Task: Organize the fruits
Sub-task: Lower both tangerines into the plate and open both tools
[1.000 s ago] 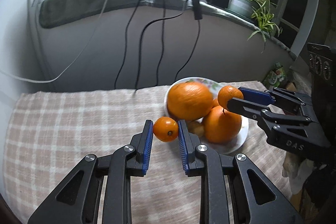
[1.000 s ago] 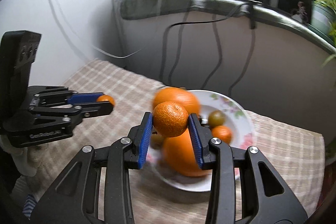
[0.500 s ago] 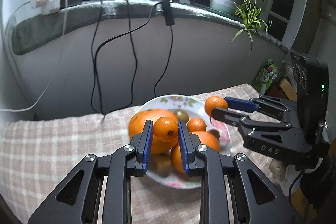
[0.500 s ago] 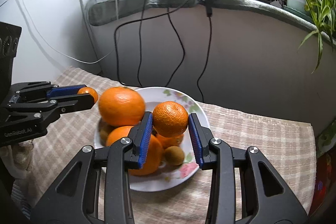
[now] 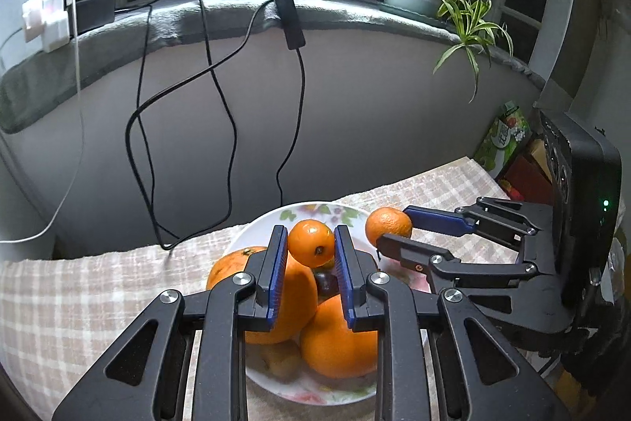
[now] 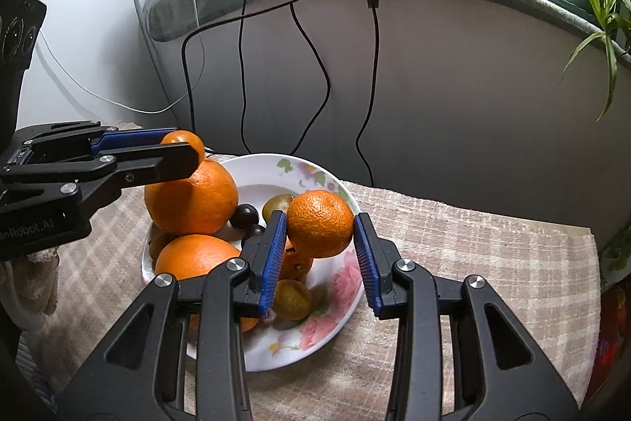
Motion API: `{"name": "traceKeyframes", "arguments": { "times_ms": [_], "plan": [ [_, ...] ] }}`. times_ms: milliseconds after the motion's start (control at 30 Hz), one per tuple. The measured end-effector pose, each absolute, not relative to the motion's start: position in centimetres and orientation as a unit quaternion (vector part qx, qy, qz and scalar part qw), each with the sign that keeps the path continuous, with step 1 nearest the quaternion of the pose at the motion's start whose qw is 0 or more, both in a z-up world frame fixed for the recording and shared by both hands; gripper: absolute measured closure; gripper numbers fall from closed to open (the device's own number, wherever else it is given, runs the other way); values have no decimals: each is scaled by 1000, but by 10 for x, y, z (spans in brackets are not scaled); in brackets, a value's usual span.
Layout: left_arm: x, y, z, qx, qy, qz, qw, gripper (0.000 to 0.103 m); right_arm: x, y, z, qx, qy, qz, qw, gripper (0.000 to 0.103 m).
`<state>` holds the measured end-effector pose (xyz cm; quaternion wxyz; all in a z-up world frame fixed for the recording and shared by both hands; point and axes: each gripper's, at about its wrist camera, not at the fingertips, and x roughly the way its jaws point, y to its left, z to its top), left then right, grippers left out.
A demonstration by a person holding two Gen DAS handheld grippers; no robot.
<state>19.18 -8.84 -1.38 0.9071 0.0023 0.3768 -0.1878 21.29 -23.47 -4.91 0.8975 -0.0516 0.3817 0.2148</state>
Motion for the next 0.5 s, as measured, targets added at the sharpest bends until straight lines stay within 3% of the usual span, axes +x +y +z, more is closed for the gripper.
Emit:
{"name": "traceKeyframes", "arguments": {
  "times_ms": [500],
  "plan": [
    [198, -98, -14, 10, 381, -186, 906, 80, 214, -236, -49, -52, 379, 221, 897, 66]
  ]
}}
